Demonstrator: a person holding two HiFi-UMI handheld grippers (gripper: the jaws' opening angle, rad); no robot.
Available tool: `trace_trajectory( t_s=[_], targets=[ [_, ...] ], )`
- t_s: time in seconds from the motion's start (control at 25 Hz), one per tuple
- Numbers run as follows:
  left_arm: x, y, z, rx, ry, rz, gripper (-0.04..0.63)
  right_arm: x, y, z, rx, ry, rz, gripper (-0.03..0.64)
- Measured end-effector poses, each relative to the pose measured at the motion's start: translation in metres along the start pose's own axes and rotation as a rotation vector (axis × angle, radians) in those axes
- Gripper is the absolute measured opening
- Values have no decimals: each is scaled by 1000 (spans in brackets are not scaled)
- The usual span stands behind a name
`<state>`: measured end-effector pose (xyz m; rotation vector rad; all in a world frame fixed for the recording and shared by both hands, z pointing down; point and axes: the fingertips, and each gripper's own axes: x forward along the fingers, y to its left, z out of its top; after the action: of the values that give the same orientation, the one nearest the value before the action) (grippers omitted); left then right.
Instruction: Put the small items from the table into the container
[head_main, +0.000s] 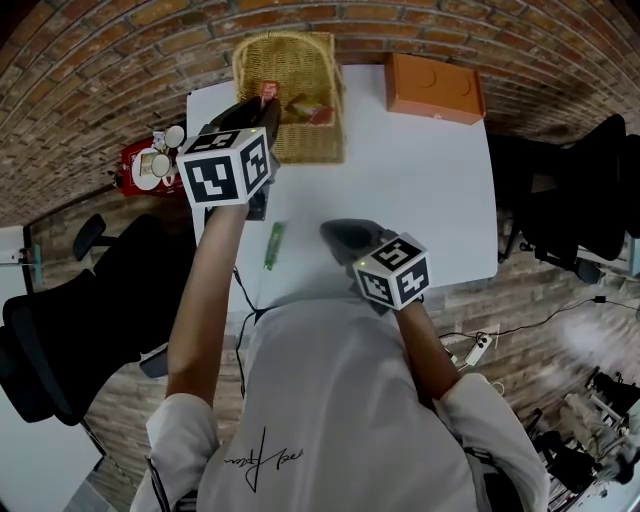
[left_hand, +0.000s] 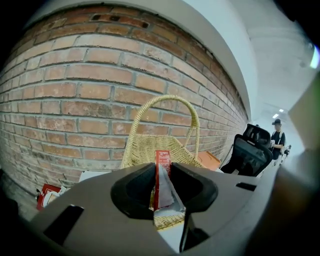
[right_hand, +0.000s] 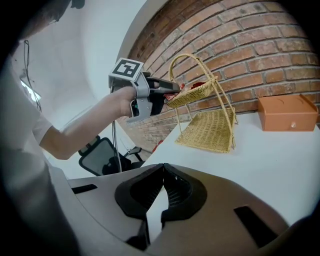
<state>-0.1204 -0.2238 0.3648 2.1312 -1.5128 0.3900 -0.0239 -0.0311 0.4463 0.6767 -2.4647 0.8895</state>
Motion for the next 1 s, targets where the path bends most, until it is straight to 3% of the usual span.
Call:
trace_trajectory(
  t_s=[0.48, 1.0],
  targets=[
    [-2, 3, 0, -8, -13, 17, 107, -3, -1, 1, 1, -8, 0, 21],
    [-27, -2, 7, -13, -80, 19, 107, -7, 3, 2, -22, -18, 4, 21]
  ],
)
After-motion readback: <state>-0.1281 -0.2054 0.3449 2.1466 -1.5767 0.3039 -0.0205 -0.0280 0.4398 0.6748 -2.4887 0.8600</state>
